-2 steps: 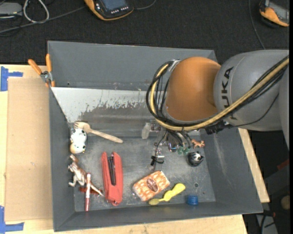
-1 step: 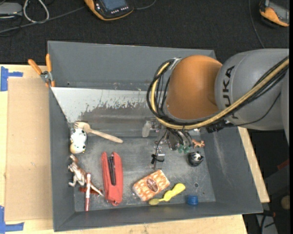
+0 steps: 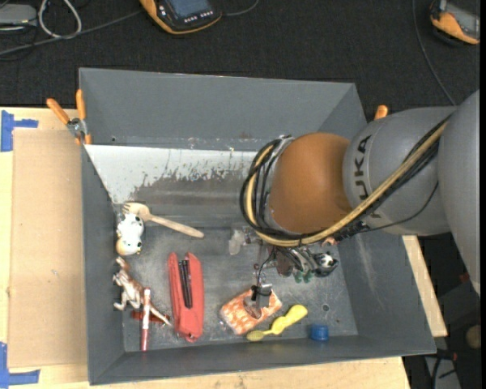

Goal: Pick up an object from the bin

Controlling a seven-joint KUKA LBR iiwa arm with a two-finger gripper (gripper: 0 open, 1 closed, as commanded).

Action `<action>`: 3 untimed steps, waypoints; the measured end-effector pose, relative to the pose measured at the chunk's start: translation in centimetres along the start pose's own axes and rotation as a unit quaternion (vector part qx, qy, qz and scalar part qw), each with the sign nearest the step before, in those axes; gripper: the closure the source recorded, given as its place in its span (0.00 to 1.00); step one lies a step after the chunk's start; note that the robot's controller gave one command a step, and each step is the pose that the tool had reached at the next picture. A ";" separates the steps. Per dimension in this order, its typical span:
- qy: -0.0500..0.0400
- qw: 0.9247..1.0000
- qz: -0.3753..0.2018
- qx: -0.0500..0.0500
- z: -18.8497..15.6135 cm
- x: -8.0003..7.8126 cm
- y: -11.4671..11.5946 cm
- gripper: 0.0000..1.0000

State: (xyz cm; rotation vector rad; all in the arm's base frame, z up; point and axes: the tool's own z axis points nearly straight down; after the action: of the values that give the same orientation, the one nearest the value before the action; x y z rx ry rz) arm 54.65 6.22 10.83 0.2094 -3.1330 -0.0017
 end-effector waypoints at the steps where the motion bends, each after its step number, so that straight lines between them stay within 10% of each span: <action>1: -0.001 1.000 0.007 0.000 -2.8 2.0 -0.1 0.00; 3: 0.001 1.000 -0.012 -0.001 4.1 4.5 -0.8 0.00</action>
Offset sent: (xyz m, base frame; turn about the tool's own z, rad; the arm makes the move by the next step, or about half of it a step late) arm -0.0457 -0.0047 -0.0083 -0.1127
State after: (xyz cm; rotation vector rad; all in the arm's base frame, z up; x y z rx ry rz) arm 50.28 4.83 6.70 0.2461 -3.1289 -0.0043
